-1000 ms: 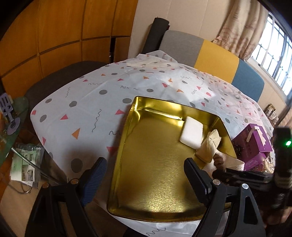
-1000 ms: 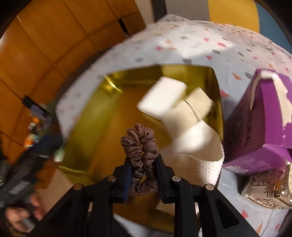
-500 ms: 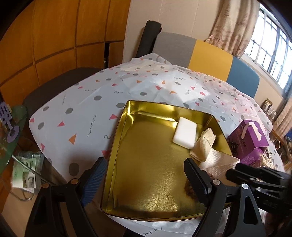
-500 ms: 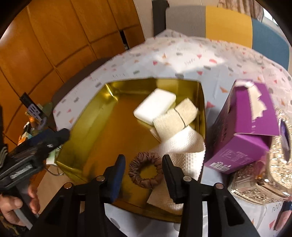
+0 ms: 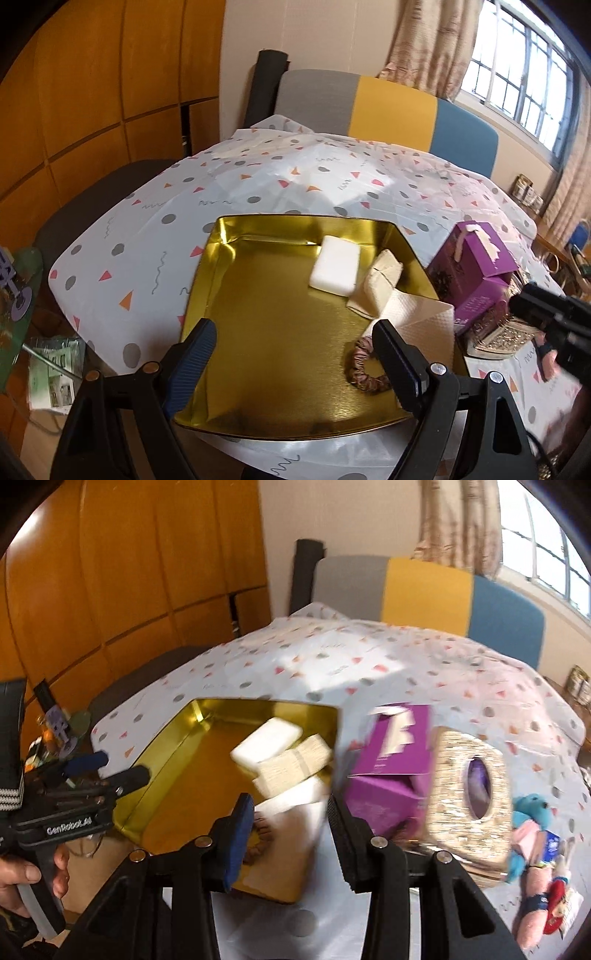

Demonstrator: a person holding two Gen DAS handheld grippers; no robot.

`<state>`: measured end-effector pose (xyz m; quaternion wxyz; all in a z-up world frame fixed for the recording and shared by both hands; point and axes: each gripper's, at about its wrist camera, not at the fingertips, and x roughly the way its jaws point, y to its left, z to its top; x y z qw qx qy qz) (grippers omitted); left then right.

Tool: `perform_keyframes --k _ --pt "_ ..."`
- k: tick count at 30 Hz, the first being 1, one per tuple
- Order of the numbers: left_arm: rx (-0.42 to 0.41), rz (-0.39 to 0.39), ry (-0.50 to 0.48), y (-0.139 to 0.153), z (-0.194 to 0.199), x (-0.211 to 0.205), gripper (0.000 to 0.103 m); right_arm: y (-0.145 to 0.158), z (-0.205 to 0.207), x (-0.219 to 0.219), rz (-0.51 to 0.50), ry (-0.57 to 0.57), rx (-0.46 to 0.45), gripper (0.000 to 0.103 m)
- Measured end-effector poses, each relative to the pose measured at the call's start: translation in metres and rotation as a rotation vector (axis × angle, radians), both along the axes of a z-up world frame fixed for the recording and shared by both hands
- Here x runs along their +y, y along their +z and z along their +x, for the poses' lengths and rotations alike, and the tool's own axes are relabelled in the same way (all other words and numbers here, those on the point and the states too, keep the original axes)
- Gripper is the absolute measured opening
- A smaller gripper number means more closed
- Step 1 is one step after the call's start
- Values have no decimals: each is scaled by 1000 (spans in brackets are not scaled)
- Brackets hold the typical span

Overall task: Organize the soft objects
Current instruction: 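Carry the pink scrunchie to the gold tray and release it with the right tool, then grasp the red knitted doll with the left tool while the right tool reaches the white packet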

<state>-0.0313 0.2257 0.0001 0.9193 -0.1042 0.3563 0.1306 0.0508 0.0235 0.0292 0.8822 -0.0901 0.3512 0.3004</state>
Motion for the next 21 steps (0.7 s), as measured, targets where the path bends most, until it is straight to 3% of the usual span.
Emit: perform_keyframes --k 9,21 --pt "14 21 -53 1 6 -20 87 16 27 -97 52 -272 -36 42" --pt "14 72 -182 7 18 -62 87 13 56 -267 47 -789 -60 42"
